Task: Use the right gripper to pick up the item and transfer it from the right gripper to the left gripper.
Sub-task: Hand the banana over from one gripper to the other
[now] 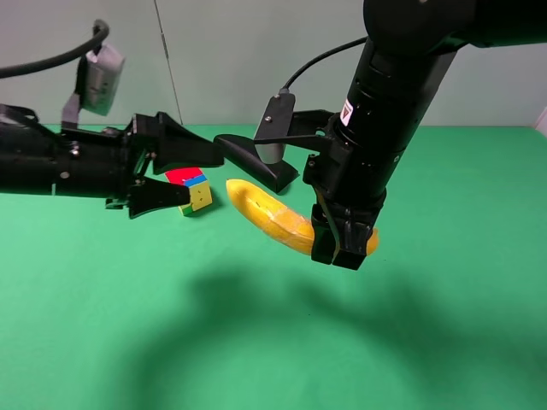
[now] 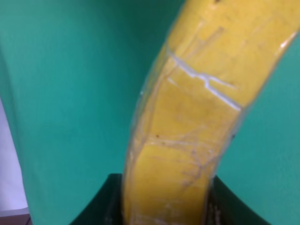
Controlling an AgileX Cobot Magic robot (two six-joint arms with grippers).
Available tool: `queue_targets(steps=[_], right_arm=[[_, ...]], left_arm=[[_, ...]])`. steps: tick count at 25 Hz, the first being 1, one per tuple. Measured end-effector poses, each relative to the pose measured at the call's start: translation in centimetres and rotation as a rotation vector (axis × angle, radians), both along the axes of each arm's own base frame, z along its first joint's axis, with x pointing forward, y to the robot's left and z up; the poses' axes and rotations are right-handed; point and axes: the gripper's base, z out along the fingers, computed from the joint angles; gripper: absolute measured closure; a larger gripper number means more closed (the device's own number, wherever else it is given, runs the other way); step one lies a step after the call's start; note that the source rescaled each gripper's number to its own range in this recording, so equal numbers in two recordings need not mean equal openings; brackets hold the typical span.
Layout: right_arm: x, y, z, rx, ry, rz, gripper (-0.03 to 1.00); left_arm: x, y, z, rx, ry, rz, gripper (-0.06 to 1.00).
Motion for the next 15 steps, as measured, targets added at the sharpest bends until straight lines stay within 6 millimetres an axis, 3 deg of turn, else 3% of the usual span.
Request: queue_targets(steps=[7, 15], right_arm=[[0.0, 0.0, 0.0, 0.001, -0.001, 0.000, 0.96], [0.0, 0.1, 0.0, 0.008, -0.003, -0.003, 0.96]], left_arm=[[0.7, -3.2, -0.9, 0.011, 0.039, -0.079, 0.06], [1.4, -3.9, -0.2, -0.015, 0.037, -0.075, 0.07]])
